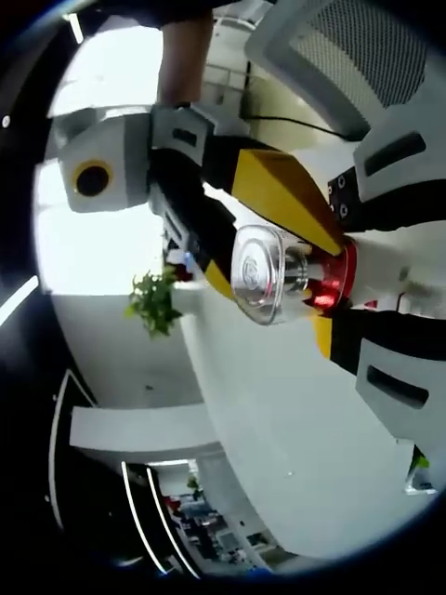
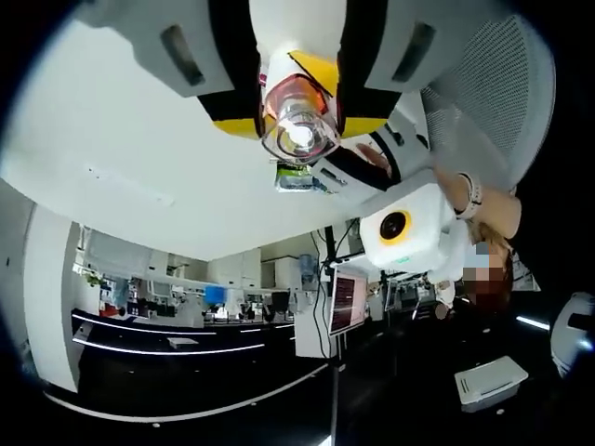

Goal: Arrange the skincare products in the storage area until every visible bottle or jar stands upright without overlapping.

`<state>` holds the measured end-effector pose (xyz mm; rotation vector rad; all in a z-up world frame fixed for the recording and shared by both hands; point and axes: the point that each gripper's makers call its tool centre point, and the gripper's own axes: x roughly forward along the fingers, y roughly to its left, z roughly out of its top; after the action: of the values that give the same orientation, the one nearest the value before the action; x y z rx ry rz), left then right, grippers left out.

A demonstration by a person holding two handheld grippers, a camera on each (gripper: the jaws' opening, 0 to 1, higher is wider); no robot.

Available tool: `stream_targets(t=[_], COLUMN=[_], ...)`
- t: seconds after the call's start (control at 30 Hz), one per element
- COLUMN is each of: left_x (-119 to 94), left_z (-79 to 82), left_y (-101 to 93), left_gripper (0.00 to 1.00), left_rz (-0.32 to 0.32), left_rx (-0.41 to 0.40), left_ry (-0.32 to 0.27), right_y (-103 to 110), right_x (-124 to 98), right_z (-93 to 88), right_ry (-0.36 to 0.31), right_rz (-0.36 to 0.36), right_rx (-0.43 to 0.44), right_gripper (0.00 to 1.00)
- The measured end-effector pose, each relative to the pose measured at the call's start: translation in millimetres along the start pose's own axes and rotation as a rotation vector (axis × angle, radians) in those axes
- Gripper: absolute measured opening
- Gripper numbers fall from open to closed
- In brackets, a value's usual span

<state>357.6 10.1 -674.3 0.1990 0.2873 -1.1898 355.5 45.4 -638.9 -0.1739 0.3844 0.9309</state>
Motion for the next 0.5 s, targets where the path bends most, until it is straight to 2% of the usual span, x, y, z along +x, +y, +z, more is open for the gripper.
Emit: stream_targets(t=[0.07, 0.27, 0.5], left_x=[-1, -8, -18], left_z=[-0.5, -1.8, -3.6], left_y=[-0.2, 3.4, 7.5], left_gripper=[0.28, 0.31, 0.35], left_rz=[-0.003, 0.005, 0.016], left_rx=[0.005, 0.0, -0.009], left_ry=[0.006, 0.024, 0.049], right_y=[0, -2, -1], right_x=[0, -4, -9], right_z=[-4.8, -4.7, -3.7], right_ry=[0.013, -0.004, -0.004], right_rz=[-0.006, -0.023, -0.027], right_rx=[-0.002, 0.049, 0.082], right_gripper=[0.32, 0.36, 0.45])
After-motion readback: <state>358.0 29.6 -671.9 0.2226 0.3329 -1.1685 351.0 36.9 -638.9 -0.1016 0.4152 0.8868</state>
